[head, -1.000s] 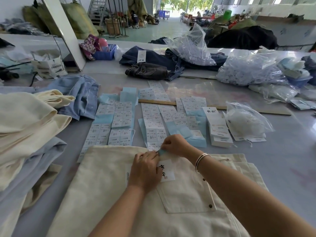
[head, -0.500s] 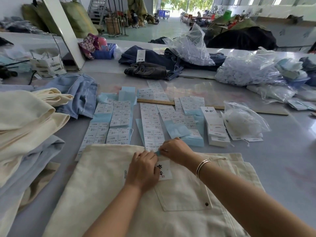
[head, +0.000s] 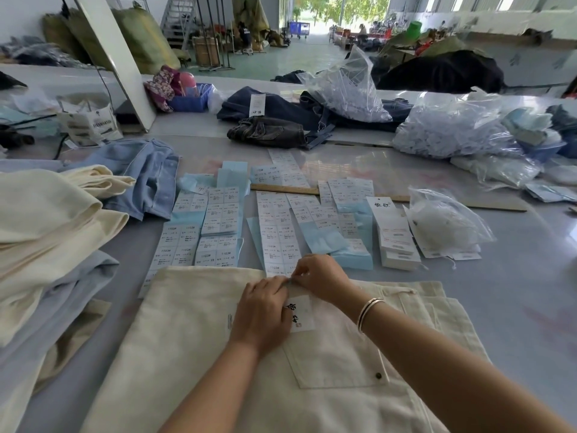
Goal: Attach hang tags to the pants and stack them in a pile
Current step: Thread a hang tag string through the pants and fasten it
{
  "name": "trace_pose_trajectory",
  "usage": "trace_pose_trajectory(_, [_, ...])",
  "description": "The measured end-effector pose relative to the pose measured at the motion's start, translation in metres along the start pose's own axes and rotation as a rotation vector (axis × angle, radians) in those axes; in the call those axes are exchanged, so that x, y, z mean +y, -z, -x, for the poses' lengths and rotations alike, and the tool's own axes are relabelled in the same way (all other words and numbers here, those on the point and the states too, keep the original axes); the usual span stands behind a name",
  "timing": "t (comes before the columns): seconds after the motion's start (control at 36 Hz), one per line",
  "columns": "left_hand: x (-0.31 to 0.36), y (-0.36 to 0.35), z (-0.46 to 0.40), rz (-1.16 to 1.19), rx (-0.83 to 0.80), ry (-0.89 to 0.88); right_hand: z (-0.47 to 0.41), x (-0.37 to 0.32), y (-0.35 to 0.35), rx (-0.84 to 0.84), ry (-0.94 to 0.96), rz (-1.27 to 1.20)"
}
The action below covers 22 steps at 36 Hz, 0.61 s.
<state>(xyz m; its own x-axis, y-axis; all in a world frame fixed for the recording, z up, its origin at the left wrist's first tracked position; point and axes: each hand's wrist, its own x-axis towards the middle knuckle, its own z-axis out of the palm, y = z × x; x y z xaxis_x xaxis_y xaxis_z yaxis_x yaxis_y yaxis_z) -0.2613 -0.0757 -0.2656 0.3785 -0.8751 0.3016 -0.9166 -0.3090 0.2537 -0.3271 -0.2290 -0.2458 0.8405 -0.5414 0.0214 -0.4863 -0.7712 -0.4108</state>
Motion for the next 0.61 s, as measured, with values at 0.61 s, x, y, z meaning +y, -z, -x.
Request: trace_pose_trajectory(0.61, [-0.002,-0.003,0.000,0.011,0.033,-0.010,0.012,0.007,0.002,0.024,0.253,0.217])
